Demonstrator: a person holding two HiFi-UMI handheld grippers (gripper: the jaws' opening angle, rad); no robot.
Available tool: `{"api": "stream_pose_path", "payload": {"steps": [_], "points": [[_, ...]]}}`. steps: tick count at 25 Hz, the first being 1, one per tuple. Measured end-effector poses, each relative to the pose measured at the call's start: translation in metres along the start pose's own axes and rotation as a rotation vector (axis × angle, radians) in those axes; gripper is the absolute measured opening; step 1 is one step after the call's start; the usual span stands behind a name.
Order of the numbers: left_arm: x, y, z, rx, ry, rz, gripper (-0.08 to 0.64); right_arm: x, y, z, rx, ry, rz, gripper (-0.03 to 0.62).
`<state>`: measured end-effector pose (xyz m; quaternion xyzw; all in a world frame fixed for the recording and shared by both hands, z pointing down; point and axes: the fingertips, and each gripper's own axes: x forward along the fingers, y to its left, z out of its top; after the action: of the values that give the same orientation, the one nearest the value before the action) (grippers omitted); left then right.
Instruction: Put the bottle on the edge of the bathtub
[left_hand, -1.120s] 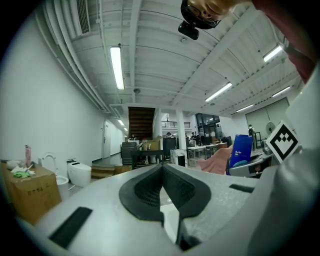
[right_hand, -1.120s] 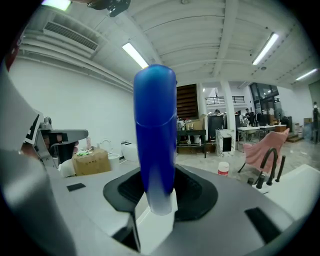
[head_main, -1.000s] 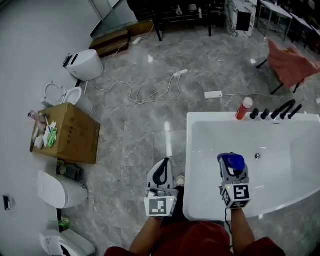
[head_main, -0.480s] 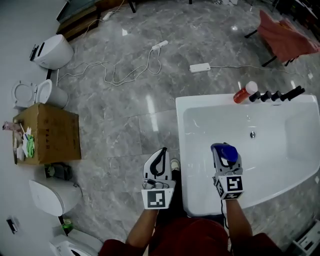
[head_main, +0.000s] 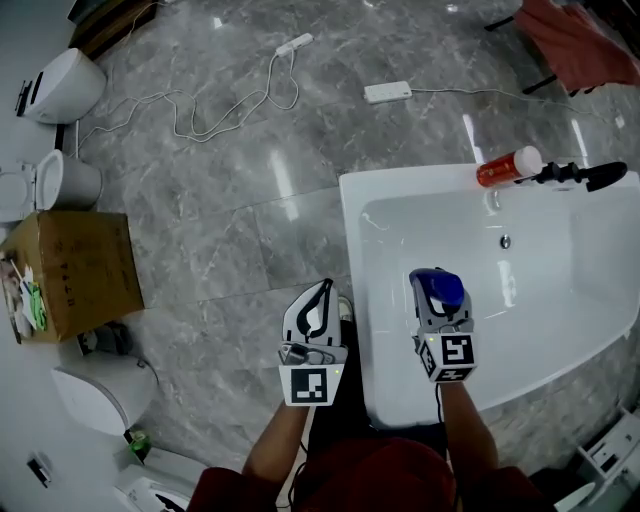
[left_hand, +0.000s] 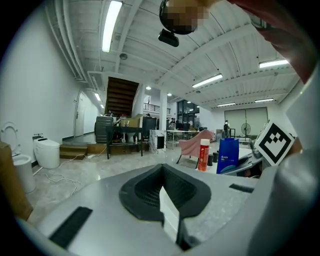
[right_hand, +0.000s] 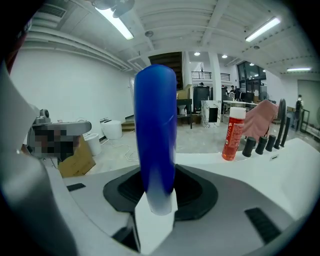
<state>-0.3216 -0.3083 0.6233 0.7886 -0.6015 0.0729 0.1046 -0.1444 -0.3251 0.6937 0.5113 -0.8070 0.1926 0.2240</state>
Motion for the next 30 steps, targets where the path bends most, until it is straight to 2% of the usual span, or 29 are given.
{"api": "stream_pose_path", "payload": {"steps": [6, 11, 14, 23, 30], "points": [[0.031, 0.005, -0.032, -0.052, 0.040, -0.031, 0.005, 0.057, -0.016, -0.004, -0.005, 0.002, -0.016, 0.152], [0.048, 0.006, -0.053, 0.017, 0.099, -0.083, 0.005, 0.104, -0.030, 0.010, -0.001, -0.023, -0.031, 0.152], [0.059, 0.014, -0.055, -0.051, 0.067, -0.041, 0.005, 0.130, -0.034, 0.022, -0.004, -0.046, -0.032, 0.152], [0.079, 0.028, -0.065, -0.055, 0.072, -0.020, 0.005, 0.187, -0.051, 0.050, -0.020, -0.096, -0.051, 0.152], [0.080, 0.030, -0.074, -0.045, 0.097, -0.017, 0.005, 0.208, -0.051, 0.054, -0.041, -0.152, -0.070, 0.153]]}}
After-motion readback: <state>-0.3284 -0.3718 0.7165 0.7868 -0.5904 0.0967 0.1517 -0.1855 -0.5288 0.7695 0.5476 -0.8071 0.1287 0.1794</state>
